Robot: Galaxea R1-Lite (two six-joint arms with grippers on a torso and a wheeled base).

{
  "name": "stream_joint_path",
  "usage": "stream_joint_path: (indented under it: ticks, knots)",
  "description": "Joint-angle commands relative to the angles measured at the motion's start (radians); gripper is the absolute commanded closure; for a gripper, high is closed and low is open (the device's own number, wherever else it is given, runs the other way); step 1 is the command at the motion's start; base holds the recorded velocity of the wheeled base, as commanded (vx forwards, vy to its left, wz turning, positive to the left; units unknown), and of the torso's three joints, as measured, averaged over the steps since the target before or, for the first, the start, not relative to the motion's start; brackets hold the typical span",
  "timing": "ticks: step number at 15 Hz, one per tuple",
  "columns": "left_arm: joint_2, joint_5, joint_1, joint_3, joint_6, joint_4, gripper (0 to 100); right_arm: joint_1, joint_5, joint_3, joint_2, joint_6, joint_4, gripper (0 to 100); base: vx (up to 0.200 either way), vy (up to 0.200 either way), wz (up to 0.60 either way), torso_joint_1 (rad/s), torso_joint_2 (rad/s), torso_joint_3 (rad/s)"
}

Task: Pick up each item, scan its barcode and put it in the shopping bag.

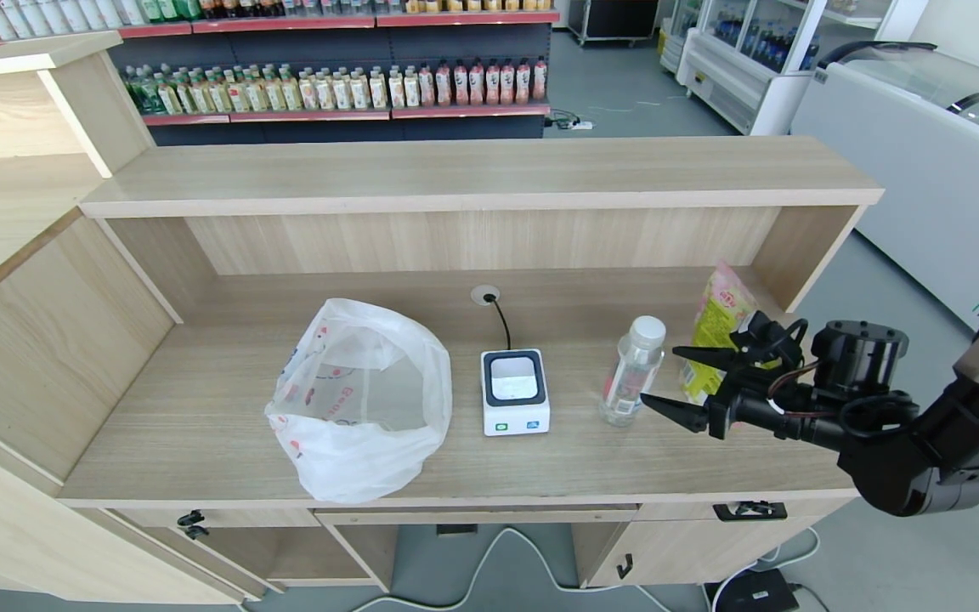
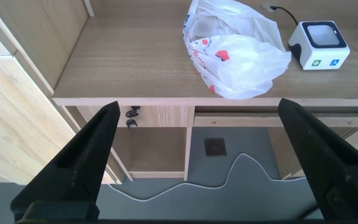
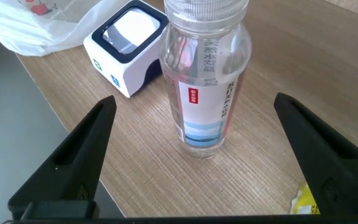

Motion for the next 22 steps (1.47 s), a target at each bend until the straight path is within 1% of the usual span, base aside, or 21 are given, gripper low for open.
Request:
stream_joint_path:
  ticks: [1,6,7,18,22]
  knots:
    - [0.0,0.0,0.0,0.0,0.0,0.0,0,0.0,0.01,-0.013,0.018,0.006,-0.008,0,0.0,0.0,0.0,0.0,0.0,0.0]
    - [0.0,0.0,0.0,0.0,0.0,0.0,0,0.0,0.041,-0.046,0.041,0.021,-0.008,0,0.0,0.0,0.0,0.0,0.0,0.0]
    - [0.0,-0.001,0.0,0.0,0.0,0.0,0,0.0,0.058,-0.051,0.043,0.024,-0.008,100,0.0,0.0,0.0,0.0,0.0,0.0]
    - [0.0,0.0,0.0,0.0,0.0,0.0,0,-0.007,0.068,-0.048,0.038,0.026,-0.021,100,0.0,0.0,0.0,0.0,0.0,0.0]
    - [0.0,-0.001,0.0,0.0,0.0,0.0,0,-0.013,0.067,-0.005,-0.003,0.019,-0.021,100,0.0,0.0,0.0,0.0,0.0,0.0]
